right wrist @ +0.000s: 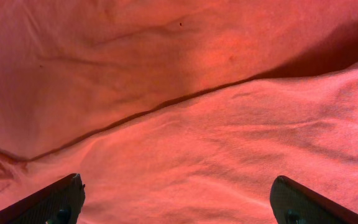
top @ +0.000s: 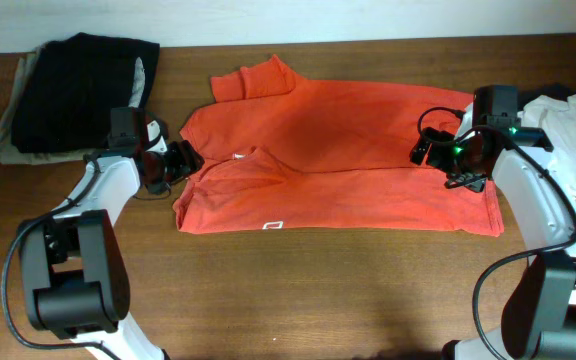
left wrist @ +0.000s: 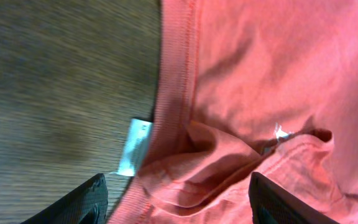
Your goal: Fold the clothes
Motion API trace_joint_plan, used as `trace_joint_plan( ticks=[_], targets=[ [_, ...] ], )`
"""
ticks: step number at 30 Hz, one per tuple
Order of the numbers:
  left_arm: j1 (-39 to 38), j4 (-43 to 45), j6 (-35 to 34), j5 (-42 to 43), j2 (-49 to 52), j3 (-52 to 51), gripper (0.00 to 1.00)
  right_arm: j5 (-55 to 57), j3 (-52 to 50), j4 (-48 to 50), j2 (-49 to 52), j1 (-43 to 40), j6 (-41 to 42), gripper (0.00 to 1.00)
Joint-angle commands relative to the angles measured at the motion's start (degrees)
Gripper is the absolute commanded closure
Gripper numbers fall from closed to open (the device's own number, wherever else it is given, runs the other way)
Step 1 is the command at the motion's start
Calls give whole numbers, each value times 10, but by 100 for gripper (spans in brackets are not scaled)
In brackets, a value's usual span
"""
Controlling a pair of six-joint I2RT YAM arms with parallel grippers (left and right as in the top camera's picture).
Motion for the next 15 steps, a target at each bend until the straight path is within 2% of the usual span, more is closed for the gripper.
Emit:
trace_joint_plan(
  ticks=[1, 11, 15],
  targets=[
    [-16, 1, 28, 19, 19, 6, 28, 9, 6, -1, 5, 4, -3, 1],
    [-28, -3, 33, 15, 45, 7, 28, 9, 6, -9, 5, 4, -4, 2],
    [-28, -3, 33, 15, 44, 9, 47, 9, 6, -9, 5, 4, -4, 1]
  ],
)
